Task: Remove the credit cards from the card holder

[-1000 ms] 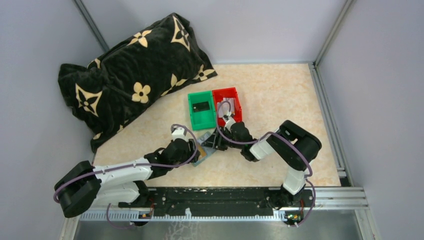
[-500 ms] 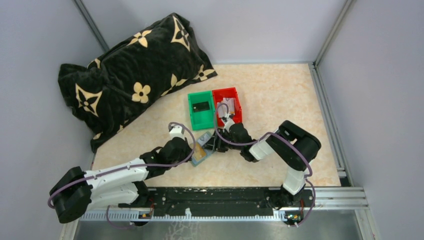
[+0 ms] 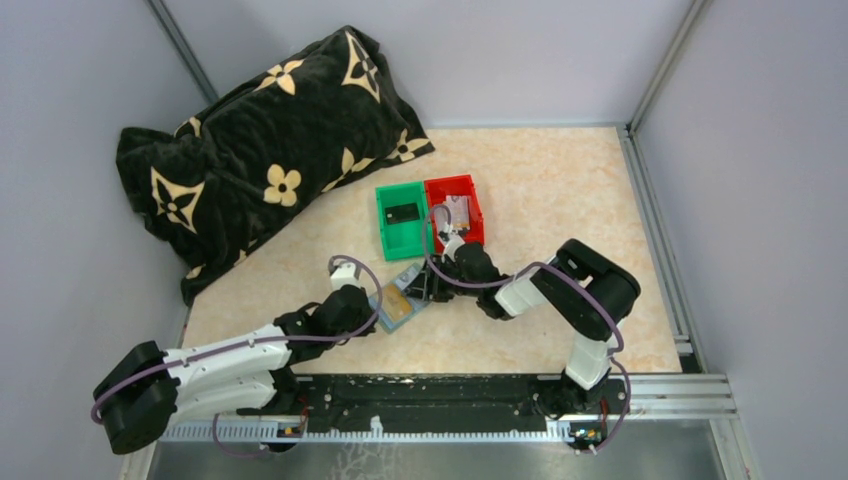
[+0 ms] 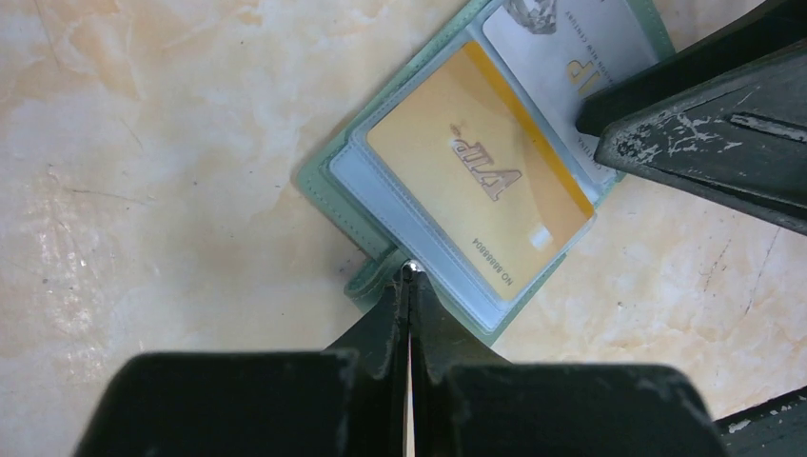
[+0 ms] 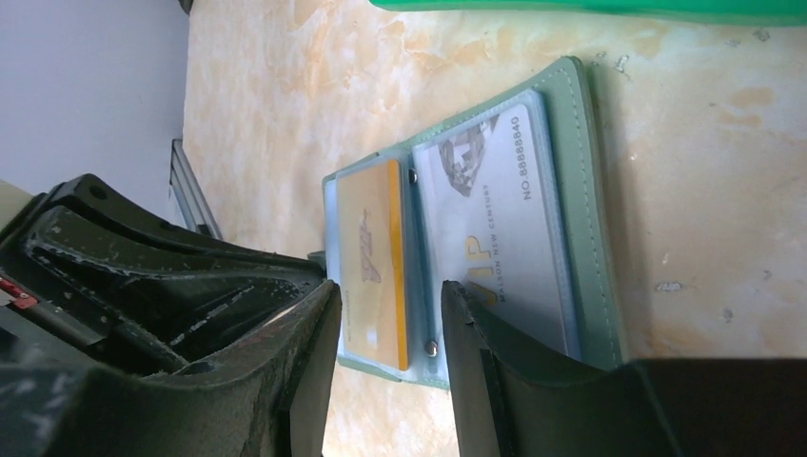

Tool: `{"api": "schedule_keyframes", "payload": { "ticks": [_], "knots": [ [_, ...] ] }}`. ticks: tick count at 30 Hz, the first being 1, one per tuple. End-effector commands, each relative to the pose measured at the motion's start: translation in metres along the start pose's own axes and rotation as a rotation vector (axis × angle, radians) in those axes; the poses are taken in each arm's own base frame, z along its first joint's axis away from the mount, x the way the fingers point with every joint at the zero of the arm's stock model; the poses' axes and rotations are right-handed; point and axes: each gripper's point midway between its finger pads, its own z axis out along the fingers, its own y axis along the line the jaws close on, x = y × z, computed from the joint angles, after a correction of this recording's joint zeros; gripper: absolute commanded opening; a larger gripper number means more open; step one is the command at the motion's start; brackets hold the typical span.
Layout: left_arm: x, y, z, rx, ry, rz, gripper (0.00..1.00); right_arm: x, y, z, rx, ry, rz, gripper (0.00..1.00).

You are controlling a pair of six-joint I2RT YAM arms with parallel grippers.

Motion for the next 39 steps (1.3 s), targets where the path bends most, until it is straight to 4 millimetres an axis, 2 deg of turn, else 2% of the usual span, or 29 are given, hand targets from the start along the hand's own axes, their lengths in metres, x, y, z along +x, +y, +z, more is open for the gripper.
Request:
{"api": "schedule_keyframes", "payload": {
  "ticks": [1,8,13,19,33,39],
  "knots": [
    [0.017,0.008,-0.002,-0.003,0.046,-0.015,0.00,-0.004,0.008,0.008,-0.024,0.006,-0.051,0.44],
    [0.020,0.015,0.004,-0.046,0.050,-0.003,0.00,0.001,0.010,0.008,-0.037,0.028,-0.052,0.48],
    [0.024,0.016,0.011,-0.055,0.062,0.007,0.00,0.013,0.011,0.008,-0.033,0.060,-0.063,0.48],
    [0.025,0.010,0.016,-0.043,0.070,0.019,0.00,0.020,0.023,0.011,-0.077,0.073,-0.055,0.48],
    [0.032,0.013,0.018,-0.050,0.100,0.050,0.00,-0.001,0.053,0.002,-0.168,-0.006,-0.070,0.48],
    [0.033,0.012,0.020,-0.052,0.110,0.059,0.00,-0.002,0.060,0.001,-0.199,-0.007,-0.068,0.48]
  ]
}}
